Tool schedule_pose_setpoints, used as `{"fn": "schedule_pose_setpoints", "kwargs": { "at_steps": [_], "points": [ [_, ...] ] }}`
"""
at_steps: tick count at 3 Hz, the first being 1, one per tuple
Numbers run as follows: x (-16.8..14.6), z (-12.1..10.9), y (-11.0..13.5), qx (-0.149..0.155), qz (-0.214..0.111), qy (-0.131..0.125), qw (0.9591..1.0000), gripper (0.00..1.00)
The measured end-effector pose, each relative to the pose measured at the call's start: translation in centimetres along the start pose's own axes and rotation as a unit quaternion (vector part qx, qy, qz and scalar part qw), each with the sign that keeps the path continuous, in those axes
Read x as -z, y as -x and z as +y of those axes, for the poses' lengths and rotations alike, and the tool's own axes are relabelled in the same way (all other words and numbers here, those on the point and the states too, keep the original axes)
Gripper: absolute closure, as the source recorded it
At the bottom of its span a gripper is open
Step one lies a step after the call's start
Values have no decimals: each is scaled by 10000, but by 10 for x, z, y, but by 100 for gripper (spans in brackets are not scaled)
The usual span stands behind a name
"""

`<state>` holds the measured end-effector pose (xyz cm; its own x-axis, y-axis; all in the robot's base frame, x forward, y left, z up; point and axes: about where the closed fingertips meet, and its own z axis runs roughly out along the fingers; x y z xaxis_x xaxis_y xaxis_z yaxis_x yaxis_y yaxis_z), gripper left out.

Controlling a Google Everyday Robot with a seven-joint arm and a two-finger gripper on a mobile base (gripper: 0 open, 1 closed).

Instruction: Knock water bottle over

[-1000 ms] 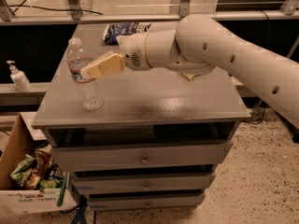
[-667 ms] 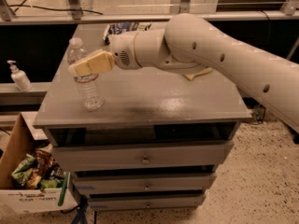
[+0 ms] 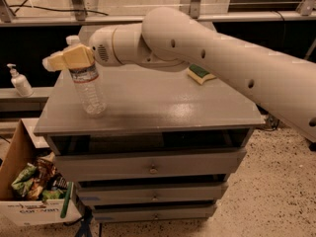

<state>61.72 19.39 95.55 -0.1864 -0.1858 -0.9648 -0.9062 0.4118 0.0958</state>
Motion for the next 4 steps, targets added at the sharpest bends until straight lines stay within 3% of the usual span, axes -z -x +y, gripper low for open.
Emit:
{"fn": "schedule_pose_setpoints", "kwargs": {
  "at_steps": [1, 2, 3, 4],
  "points": [
    [-11, -22, 13, 91, 187, -229, 9995, 0],
    [0, -62, 11, 210, 494, -576, 9969, 0],
    [15, -85, -3, 282, 768, -779, 9936, 0],
    [29, -94, -18, 325, 944, -855, 9913, 0]
  ]
}}
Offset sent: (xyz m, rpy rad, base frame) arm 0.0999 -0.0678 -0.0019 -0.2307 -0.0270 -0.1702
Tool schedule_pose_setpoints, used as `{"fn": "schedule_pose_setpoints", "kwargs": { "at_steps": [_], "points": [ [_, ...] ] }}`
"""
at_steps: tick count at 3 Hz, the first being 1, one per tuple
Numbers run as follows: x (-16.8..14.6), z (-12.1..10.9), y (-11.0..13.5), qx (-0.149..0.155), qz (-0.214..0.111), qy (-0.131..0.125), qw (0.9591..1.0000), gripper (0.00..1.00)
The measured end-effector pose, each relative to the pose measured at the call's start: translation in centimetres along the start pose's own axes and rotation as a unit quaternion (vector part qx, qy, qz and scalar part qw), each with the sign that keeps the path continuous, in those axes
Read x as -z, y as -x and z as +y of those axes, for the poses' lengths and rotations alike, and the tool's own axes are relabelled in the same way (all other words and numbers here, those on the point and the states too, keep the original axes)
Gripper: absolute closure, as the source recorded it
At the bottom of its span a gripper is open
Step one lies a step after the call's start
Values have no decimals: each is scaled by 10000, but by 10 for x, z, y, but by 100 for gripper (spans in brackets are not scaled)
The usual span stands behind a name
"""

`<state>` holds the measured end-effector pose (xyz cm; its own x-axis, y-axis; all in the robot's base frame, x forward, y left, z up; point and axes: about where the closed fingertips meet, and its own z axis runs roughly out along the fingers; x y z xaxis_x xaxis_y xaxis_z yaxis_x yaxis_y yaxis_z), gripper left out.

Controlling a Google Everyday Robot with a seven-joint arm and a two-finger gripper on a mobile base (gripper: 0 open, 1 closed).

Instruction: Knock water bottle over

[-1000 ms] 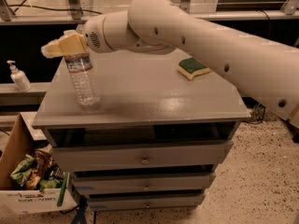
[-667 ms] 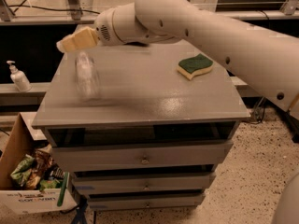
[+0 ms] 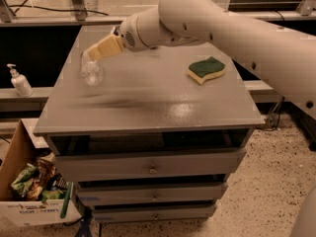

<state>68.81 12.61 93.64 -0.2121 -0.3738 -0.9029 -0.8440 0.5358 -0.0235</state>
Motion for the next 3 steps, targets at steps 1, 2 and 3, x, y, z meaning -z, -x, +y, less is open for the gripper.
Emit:
{"fn": "schedule_pose_setpoints", "kwargs": {
  "at_steps": [1, 2, 3],
  "points": [
    [9, -2, -18, 48, 78, 67, 9999, 0],
    [22, -6, -31, 83, -15, 300, 9995, 0],
    [43, -13, -47, 149, -112, 531, 9984, 0]
  ]
}}
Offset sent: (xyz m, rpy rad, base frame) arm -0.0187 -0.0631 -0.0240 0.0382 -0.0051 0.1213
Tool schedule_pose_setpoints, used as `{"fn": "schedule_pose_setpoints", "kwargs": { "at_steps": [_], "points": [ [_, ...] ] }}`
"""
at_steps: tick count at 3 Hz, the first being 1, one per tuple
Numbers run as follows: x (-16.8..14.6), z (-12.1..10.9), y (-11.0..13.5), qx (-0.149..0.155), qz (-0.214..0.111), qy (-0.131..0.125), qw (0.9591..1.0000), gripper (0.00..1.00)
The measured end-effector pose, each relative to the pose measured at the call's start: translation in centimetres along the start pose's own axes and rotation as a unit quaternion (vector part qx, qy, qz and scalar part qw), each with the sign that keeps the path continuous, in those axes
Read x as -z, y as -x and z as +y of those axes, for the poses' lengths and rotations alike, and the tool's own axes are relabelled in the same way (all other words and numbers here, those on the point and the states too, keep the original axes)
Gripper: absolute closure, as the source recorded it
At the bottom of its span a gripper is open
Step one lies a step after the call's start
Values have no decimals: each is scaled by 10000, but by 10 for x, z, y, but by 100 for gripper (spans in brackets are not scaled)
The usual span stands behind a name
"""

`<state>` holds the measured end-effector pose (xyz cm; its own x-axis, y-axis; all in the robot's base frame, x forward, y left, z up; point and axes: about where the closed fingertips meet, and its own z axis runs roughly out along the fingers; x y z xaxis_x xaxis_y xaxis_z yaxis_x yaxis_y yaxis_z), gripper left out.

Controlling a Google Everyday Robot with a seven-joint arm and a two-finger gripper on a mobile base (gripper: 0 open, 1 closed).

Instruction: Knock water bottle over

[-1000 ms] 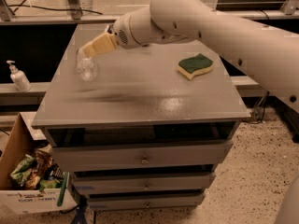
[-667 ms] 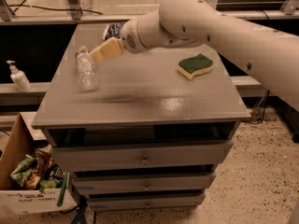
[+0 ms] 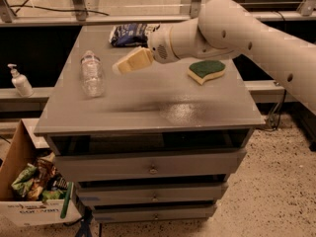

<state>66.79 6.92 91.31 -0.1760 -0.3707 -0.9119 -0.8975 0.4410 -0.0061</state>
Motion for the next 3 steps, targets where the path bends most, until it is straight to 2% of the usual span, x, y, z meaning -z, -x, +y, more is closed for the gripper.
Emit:
{"fn": "schedule_pose_setpoints", "kwargs": {
  "at_steps": [1, 2, 3],
  "points": [
    [27, -4, -18, 42, -135, 262, 9996, 0],
    [65, 8, -46, 8, -229, 637, 9977, 0],
    [65, 8, -46, 8, -229, 638, 9977, 0]
  ]
}}
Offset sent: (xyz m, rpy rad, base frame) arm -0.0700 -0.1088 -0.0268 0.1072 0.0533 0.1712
